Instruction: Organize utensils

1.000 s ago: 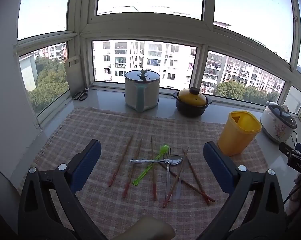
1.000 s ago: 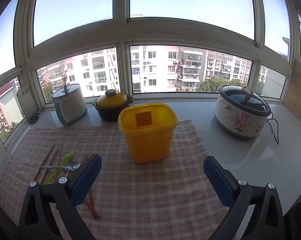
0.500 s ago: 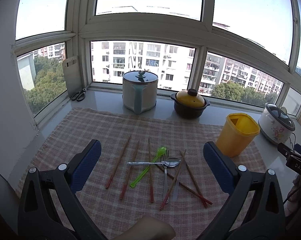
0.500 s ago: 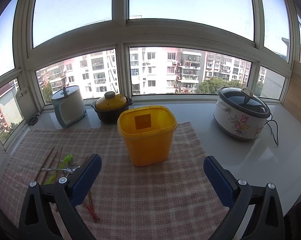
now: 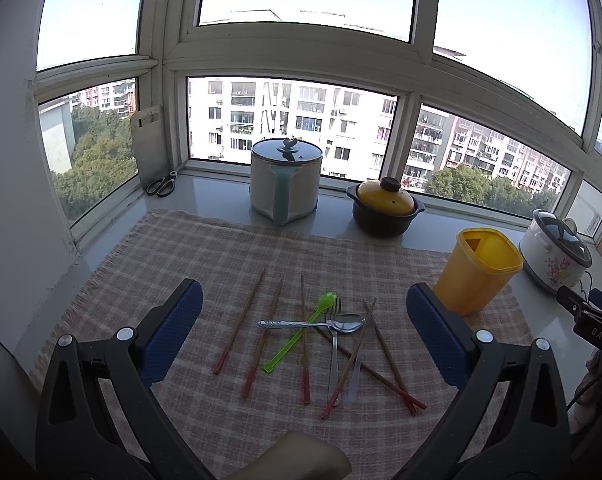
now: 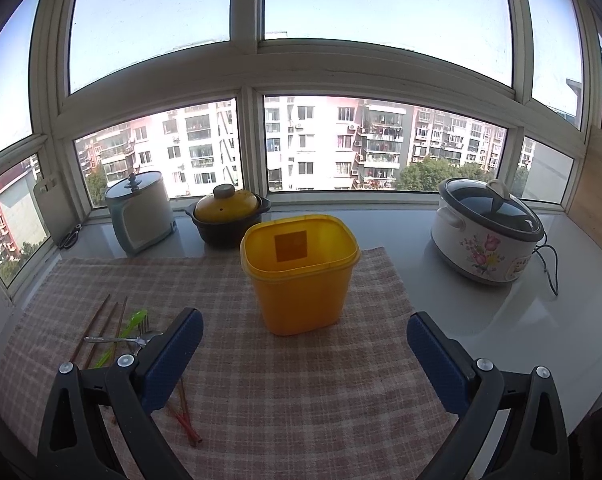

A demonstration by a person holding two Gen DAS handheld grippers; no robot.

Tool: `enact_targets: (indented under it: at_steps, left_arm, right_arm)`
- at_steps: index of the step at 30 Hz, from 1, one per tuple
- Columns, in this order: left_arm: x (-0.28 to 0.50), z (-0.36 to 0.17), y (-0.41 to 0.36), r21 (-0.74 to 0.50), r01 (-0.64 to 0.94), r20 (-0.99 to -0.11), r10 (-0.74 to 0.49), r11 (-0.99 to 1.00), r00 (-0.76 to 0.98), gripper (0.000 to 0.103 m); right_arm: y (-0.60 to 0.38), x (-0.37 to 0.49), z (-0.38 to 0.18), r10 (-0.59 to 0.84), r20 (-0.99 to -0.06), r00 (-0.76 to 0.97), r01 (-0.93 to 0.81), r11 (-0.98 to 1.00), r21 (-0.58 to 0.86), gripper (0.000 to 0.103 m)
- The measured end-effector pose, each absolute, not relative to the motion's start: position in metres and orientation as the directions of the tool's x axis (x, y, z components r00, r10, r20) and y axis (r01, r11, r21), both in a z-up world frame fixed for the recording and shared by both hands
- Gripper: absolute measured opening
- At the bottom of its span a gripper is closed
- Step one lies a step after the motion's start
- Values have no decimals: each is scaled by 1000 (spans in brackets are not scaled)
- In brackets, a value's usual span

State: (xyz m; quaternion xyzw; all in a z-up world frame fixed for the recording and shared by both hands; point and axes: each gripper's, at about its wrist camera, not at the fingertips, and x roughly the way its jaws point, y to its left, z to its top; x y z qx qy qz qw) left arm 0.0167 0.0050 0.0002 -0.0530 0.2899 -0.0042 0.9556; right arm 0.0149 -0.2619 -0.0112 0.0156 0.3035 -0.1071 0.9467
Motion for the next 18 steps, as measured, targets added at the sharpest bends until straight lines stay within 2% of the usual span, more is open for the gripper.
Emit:
enact_targets:
  at_steps: [18]
  left_arm:
    - [17,-1,7,-111,-22,-557,-44,994,829,103]
  right_arm:
    - [-259,17,-13,-197,-577,793,211,977,-44,103]
